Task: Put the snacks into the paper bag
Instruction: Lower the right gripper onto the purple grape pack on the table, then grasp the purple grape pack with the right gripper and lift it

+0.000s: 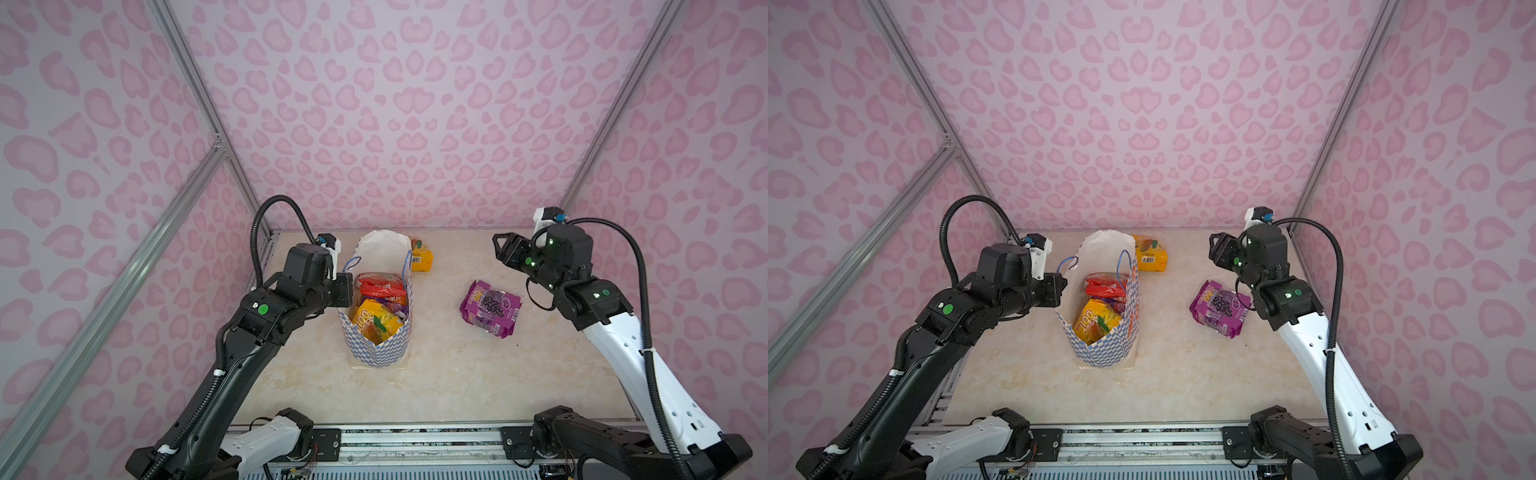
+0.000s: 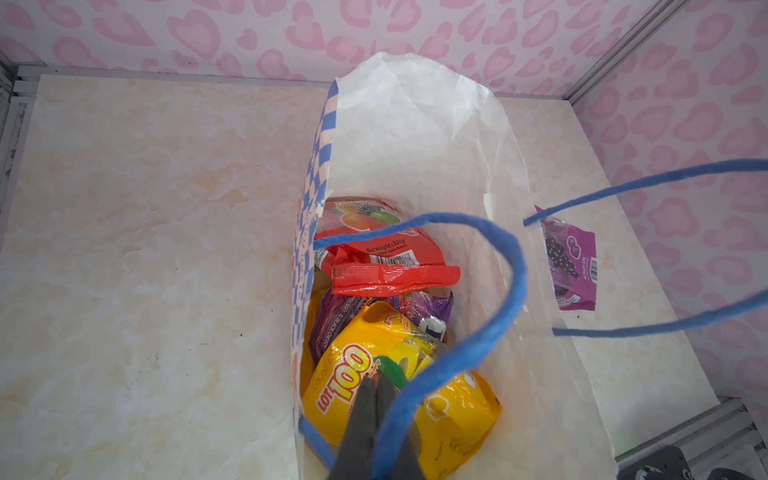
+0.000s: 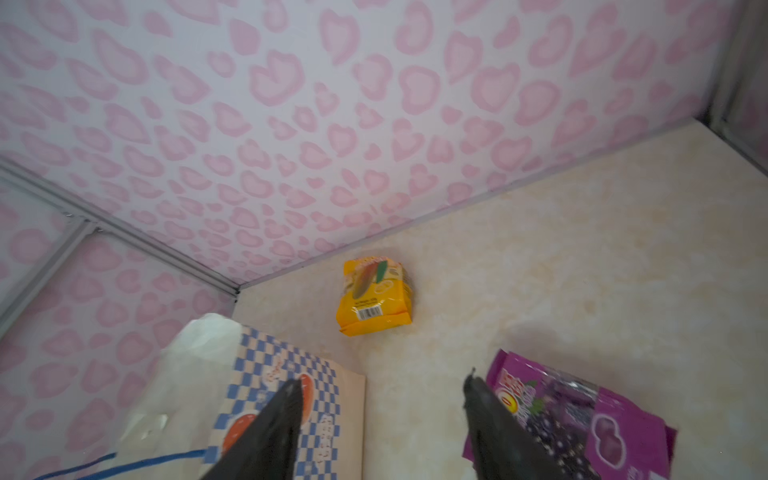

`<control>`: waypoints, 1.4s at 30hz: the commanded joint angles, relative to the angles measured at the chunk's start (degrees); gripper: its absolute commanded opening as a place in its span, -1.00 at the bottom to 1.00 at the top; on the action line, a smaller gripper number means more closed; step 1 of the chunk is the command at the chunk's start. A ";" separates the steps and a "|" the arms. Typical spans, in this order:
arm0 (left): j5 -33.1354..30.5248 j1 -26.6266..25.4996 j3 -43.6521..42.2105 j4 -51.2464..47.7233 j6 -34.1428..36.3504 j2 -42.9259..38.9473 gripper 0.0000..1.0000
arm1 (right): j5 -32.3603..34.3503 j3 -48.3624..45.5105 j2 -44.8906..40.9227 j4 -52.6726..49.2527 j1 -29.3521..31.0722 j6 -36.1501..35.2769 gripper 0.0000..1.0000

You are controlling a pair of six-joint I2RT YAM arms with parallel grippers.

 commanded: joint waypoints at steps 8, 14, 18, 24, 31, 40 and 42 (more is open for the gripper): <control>2.02 0.02 -1.28 2.60 0.58 0.30 -0.93 | -4.00 -22.93 1.86 6.21 -11.26 9.46 0.95; 1.98 0.02 -1.57 2.70 0.43 0.19 -0.93 | -12.28 -26.65 9.80 12.82 -15.16 9.33 0.95; 2.09 0.02 -1.63 2.83 0.45 0.18 -0.93 | -15.46 -27.70 14.32 16.72 -15.24 9.37 0.95; 2.07 0.02 -1.63 2.94 0.56 0.52 -0.93 | -19.32 -29.74 20.35 23.07 -15.29 10.78 0.95; 2.30 0.01 -1.52 2.90 0.63 0.70 -0.93 | -23.77 -32.13 25.81 29.92 -15.31 12.70 0.92; 2.04 0.02 -1.29 2.69 0.63 0.40 -0.93 | -24.24 -32.40 26.08 31.81 -15.19 12.74 0.16; 2.00 0.02 -1.42 2.70 0.63 0.46 -0.93 | -24.48 -32.38 24.80 31.67 -14.99 12.31 -0.03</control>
